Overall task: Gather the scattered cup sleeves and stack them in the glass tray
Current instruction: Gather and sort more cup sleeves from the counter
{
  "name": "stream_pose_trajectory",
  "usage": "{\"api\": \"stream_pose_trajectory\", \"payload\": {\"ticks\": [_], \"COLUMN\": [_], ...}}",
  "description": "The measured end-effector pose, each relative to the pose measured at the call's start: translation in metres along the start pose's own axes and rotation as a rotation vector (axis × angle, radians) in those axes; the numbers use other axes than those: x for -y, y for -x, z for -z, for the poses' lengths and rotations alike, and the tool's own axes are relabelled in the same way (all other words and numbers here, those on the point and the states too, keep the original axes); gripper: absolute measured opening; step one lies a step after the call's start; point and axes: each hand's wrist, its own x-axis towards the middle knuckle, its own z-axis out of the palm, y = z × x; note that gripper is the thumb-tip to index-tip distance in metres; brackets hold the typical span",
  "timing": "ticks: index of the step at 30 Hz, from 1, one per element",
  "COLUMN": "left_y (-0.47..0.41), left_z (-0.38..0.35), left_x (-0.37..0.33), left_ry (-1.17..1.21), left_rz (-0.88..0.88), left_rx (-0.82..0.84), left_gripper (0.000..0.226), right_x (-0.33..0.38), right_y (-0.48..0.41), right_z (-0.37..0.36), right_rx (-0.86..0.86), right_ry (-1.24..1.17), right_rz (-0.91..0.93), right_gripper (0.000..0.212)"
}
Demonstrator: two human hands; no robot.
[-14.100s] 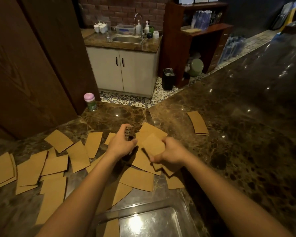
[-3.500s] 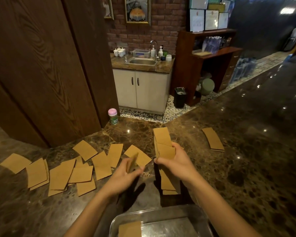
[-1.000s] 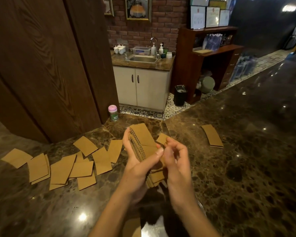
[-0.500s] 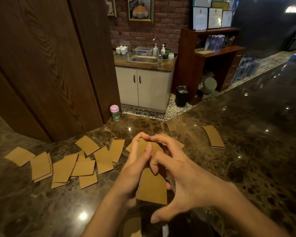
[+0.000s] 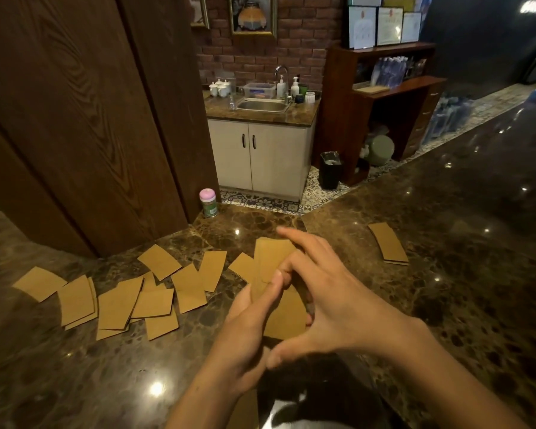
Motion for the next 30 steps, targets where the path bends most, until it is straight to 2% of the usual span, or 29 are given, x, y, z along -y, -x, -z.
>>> {"api": "stream_pose_trajectory", "payload": {"ticks": [2,5,7,8,11,12,16,19,22,26,30], "left_y": [-0.002,-0.004,-0.002,-0.001,-0.001,-0.002,-0.001,-0.003,-0.004,-0.005,-0.009], "left_z": [-0.005,-0.005,-0.006,-0.006,-0.006,-0.005,0.001,0.006,0.008,0.006,-0.001], "left_x": [-0.002,-0.003,-0.005,-0.005,-0.003,-0.003,-0.003,-0.001,-0.001,-0.002,-0.001], "left_ry": [0.018,0.045,0.047,0.046,0.053,0.065,0.142,0.049,0.014,-0.010,-0.028], "left_rz": [-0.046,-0.112,-0.121,-0.119,-0.092,-0.072,-0.002,-0.062,-0.086,-0.128,-0.148], "left_rx": [-0.057,-0.147,-0.153,-0.145,-0.147,-0.141,-0.064,-0.138,-0.193,-0.174,-0.149], "left_gripper": [0.027,0.042,0.050,0.050,0.045,0.045,0.045,0.037,0.039,0.046,0.044], "right_x": [0.006,0.003,-0.003,-0.004,-0.004,-0.006,-0.013,-0.021,-0.022,-0.018,-0.009], "right_y": [0.003,0.005,0.003,0.003,0.004,0.005,0.007,0.012,0.018,0.021,0.018], "right_z": [-0.007,-0.026,-0.033,-0.033,-0.031,-0.031,-0.026,-0.022,-0.018,-0.019,-0.031], "right_rx": [-0.110,-0.327,-0.326,-0.303,-0.266,-0.275,-0.366,-0.503,-0.587,-0.534,-0.469], "right_ry": [-0.374,-0.833,-1.029,-1.069,-1.033,-1.040,-1.033,-1.039,-1.126,-1.182,-1.231], "right_rz": [-0.132,-0.270,-0.317,-0.321,-0.312,-0.320,-0.376,-0.429,-0.456,-0.473,-0.486], "right_gripper": [0.075,0.093,0.097,0.090,0.053,0.048,0.040,0.034,0.038,0.043,0.032]}}
